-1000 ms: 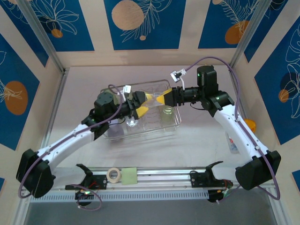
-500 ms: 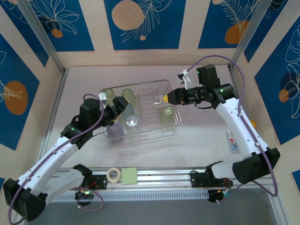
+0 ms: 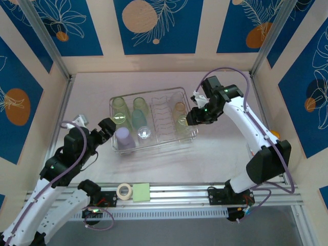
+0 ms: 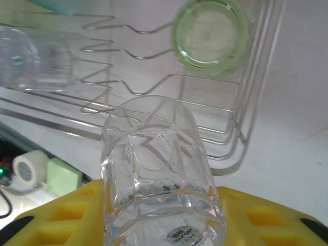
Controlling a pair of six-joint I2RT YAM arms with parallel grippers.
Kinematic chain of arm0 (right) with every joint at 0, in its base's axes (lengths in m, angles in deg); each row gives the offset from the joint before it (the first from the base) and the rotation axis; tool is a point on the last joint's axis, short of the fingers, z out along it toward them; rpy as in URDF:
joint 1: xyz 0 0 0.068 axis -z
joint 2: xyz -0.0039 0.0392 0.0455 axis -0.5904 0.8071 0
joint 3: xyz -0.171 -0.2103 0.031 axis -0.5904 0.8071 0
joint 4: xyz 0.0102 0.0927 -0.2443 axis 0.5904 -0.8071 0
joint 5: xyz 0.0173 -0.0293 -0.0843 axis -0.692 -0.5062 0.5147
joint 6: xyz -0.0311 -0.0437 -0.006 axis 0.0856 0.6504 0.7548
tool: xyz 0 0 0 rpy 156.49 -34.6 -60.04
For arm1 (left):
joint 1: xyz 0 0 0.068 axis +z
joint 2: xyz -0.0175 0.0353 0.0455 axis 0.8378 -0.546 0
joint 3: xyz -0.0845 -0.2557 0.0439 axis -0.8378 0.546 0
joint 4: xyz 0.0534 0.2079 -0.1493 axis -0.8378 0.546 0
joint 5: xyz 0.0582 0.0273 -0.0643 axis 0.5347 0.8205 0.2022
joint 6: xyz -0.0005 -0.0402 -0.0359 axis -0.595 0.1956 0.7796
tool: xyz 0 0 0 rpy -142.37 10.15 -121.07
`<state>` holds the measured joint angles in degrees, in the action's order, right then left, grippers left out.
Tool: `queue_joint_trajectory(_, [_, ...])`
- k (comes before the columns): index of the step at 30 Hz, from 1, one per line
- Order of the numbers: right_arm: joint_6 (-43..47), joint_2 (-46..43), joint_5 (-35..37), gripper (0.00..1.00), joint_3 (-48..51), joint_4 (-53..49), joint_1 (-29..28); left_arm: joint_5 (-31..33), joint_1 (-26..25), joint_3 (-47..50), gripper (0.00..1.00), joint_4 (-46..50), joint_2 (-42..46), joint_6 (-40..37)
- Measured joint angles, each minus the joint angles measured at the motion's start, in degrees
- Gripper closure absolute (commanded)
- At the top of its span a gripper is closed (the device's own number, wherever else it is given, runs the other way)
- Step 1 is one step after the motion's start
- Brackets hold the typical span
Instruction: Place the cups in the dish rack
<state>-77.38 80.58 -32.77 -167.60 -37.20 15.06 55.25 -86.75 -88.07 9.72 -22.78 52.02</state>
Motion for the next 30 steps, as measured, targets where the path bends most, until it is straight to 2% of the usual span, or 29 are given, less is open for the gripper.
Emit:
queue_joint_trajectory(8, [0.00, 5.07, 5.01, 1.00, -3.74, -1.57, -2.29, 3.80, 0.00, -0.02, 0.00, 4.76, 0.00, -3.58])
queue_joint_trajectory(30, [1.09, 15.63, 8.52, 1.00, -10.73, -5.51, -4.83, 5.68, 0.00, -0.02, 0.00, 6.25, 0.00, -7.80])
